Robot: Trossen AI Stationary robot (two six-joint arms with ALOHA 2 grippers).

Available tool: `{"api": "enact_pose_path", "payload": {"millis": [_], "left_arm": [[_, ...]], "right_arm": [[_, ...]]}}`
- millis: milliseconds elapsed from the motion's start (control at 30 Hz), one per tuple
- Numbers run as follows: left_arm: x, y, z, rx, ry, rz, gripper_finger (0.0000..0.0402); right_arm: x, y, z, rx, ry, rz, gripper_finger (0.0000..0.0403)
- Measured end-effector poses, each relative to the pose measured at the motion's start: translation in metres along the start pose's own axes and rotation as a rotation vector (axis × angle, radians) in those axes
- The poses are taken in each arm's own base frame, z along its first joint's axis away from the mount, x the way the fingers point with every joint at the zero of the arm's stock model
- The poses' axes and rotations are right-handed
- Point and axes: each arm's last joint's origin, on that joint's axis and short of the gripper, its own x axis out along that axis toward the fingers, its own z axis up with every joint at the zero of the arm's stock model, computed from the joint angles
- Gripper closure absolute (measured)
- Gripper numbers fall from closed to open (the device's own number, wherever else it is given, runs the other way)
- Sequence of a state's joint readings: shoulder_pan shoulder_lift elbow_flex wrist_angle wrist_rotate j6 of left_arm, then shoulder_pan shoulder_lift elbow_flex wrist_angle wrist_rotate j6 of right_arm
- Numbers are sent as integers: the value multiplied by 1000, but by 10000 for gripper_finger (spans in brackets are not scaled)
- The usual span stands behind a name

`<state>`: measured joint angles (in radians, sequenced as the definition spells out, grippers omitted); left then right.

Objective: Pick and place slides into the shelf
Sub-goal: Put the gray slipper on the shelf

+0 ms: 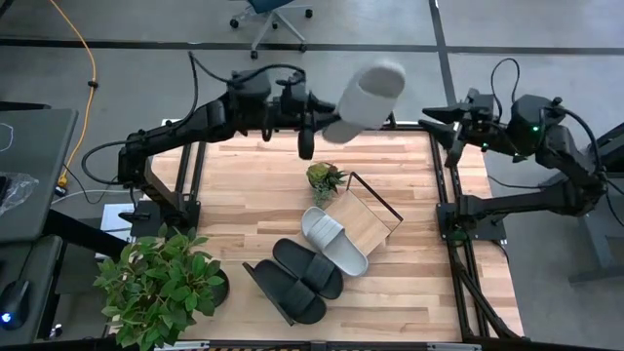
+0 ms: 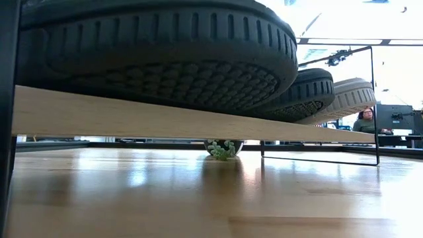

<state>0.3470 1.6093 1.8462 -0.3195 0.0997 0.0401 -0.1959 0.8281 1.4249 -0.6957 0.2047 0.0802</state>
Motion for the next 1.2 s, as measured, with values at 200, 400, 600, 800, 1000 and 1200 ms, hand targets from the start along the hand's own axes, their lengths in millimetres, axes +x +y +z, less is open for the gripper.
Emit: {"api": "enact_pose_path", "payload": {"millis": [200,400,600,800,1000,1200], "left_arm": [[-3,1,24,7,-243,27,355],[-6,2,31,-23,-327,47,356],[-1,3,36,-109,-424,50,356],[21,4,27,-215,-491,-4,356],[39,4,16,-251,-491,-58,357],[38,4,18,-247,-533,-66,356]], "right_arm": [[25,7,-20,45,-107,113,261],[48,8,-61,159,-319,146,261],[57,9,-80,220,-604,195,260],[68,13,-85,228,-604,292,257],[75,16,-78,204,-604,302,201],[77,16,-78,214,-603,289,138]]}}
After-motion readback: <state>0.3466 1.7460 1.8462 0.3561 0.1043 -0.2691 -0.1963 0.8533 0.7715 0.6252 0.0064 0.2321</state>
